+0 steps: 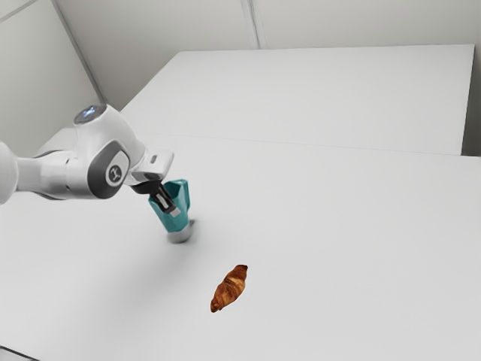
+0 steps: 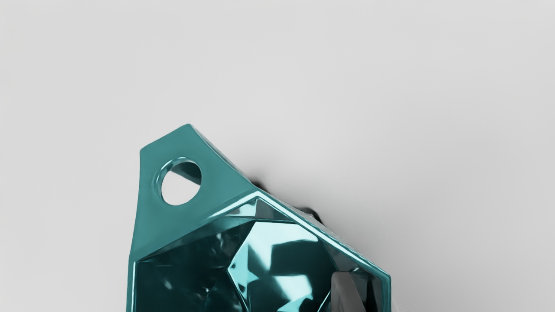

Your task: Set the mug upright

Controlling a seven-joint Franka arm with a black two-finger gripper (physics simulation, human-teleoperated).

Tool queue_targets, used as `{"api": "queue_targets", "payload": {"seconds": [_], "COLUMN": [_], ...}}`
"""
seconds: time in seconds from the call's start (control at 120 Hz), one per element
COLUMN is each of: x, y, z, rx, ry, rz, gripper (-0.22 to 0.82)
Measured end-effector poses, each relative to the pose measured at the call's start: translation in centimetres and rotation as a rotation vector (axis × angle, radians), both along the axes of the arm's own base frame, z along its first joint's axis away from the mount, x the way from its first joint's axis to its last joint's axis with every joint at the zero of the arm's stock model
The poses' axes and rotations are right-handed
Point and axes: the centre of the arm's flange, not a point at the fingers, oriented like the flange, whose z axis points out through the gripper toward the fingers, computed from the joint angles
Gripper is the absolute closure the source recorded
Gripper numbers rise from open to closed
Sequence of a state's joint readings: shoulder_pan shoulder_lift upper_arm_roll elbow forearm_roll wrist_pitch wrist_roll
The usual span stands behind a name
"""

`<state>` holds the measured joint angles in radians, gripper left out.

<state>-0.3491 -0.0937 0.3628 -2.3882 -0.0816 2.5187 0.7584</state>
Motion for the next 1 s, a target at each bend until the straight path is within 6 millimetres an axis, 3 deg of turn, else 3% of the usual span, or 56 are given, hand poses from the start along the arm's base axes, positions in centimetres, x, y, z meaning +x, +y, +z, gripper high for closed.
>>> {"api": "queue_targets", "payload": {"seconds": [0.142,0.683,1.0], "x": [0.3,0.5,0.4], "y": [-1.2,-1.6,-1.5], "z": [0.0,-1.6,-1.8], "rx": [-0.010,-0.032,-0.039], "ry": [-0.044,-0.058,-0.059], "rz": [0.019,0.103,0.125], "gripper": [0.77,0.76,0.48]}}
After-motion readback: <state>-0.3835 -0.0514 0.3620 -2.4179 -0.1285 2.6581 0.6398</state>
